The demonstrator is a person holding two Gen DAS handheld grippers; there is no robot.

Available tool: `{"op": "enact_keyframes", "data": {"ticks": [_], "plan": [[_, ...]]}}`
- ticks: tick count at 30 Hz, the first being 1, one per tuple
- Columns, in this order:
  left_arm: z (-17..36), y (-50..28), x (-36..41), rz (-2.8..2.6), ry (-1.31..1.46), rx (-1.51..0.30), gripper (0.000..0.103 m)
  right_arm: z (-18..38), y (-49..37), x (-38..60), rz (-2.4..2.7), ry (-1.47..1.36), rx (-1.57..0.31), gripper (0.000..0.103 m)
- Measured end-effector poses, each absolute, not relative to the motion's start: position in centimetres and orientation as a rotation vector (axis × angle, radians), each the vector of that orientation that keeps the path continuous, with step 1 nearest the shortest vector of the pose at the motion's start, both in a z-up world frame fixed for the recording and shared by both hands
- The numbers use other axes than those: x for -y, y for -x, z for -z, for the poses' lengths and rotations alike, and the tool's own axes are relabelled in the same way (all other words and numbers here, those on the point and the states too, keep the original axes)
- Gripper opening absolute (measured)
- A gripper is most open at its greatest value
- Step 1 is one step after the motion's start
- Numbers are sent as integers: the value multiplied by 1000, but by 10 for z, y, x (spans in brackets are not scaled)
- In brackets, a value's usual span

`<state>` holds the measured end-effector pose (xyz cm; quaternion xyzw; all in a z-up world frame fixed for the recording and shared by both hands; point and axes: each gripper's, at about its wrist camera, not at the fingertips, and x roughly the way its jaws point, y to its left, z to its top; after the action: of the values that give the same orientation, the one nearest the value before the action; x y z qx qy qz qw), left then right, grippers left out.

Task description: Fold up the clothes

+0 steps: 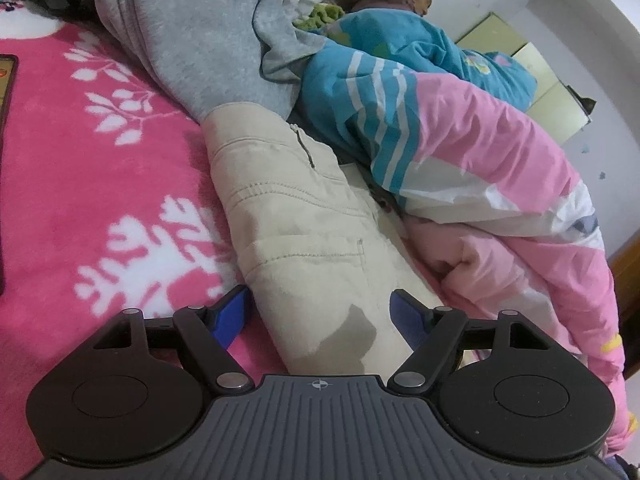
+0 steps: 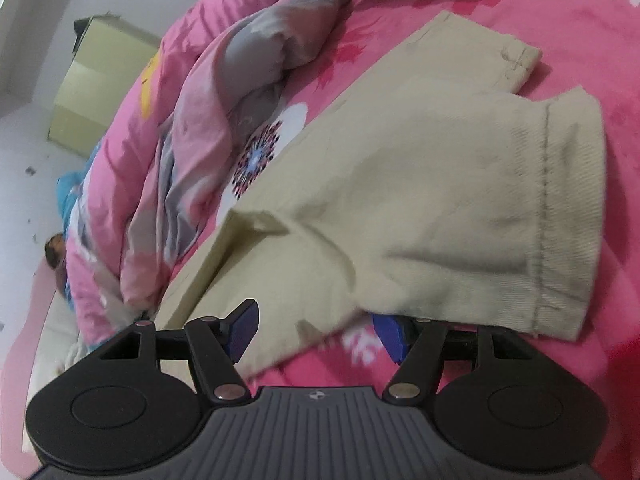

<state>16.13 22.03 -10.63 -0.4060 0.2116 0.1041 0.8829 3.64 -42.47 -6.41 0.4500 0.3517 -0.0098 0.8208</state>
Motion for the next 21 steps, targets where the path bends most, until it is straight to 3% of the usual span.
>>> {"op": "enact_keyframes", "data": {"ticks": [11,21], "plan": [[106,-163,-217,-227,830,-441,75,64,-5,432,13,-985,-753,65],[107,-162,-216,-244,812,-432,71,78,-56,454,45,-1074,-651,66]]}}
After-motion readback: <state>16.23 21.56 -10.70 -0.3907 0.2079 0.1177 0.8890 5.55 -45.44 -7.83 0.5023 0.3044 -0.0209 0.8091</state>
